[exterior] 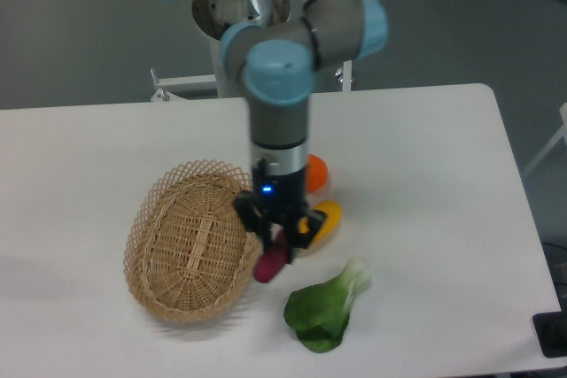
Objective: Place the sweet potato in the basket
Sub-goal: 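Carry the held purple sweet potato over the wicker basket with the gripper, then lower the sweet potato into the basket and open the gripper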
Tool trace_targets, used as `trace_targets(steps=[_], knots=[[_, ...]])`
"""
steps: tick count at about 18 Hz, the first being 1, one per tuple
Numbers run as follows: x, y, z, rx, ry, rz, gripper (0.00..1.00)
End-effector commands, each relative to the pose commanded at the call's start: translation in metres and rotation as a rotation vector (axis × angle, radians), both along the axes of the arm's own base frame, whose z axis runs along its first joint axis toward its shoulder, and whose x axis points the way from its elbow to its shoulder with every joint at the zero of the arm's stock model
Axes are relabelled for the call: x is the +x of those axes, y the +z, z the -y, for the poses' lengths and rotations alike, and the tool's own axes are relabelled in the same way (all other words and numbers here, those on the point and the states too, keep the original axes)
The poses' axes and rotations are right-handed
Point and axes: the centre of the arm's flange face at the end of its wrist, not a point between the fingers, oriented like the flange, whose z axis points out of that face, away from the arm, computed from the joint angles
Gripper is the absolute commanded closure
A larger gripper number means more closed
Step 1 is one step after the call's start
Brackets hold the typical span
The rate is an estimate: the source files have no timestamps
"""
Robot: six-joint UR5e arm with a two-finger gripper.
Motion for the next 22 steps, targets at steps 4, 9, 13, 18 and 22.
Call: trace_targets(steps=[4, 9, 13, 18, 22], knots=[[0.037, -0.022, -0.006, -0.072, -0.062, -0.022, 0.56], [0.061, -0.040, -0.006, -0.128, -0.119, -0.042, 0.56], [0.072, -0.054, -0.012, -0.152, -0.135, -0.035, 0.56], [0.079, -0.057, -0.017, -0.154, -0.148, -0.037, 0.55], [0.075, -0.046, -0.025, -0.135, -0.148, -0.052, 0.13]])
